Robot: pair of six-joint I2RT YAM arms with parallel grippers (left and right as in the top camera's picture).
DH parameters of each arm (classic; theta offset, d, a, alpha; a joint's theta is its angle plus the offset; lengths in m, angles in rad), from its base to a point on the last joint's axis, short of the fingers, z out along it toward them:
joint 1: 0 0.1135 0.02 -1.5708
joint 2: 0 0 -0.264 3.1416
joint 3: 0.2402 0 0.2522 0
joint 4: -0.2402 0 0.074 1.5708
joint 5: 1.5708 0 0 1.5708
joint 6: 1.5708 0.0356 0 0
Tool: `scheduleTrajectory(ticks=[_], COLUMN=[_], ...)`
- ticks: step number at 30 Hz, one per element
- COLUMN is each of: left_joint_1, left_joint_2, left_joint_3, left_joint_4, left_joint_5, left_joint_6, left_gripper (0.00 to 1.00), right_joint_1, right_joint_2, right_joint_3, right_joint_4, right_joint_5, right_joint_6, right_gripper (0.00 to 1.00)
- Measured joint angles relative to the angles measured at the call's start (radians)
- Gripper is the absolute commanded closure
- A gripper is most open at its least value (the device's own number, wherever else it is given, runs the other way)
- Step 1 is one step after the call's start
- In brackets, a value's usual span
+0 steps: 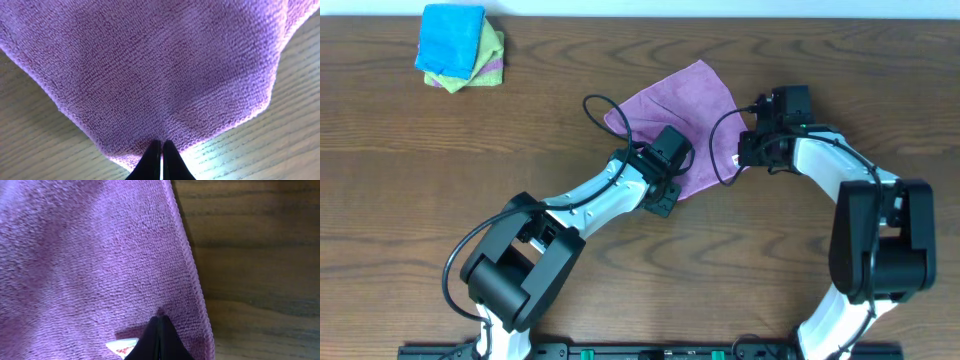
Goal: Fold the cloth
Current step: 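Grasp the cloth's left and right edges with both grippers, then pull the cloth toward the robot with both grippers to flatten it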
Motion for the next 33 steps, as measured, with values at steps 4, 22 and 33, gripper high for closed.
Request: scheduleTrajectory(ticks=[4, 22, 33], left_joint_1=[0.0, 0.0, 0.0], left_joint_2=[0.0, -0.003, -0.021], left_joint_3=[0.0, -0.063, -0.069], left_joint_4=[0.04, 0.09, -0.041], left_joint_5=[0.0, -0.016, -0.023], left_joint_6=[-0.019, -0.066, -0.124], left_gripper=[0.94, 0.94, 0.94], right_joint_1=[0.0, 0.002, 0.002], right_joint_2=[0.006, 0.006, -0.002], right_joint_3=[0.0, 0.014, 0.036], right_joint_4=[-0.001, -0.064, -0.239], right_joint_5=[0.004, 0.056, 0.067], right_joint_6=[0.0, -0.01, 0.01], right_gripper=[0.98, 0.99, 0.99])
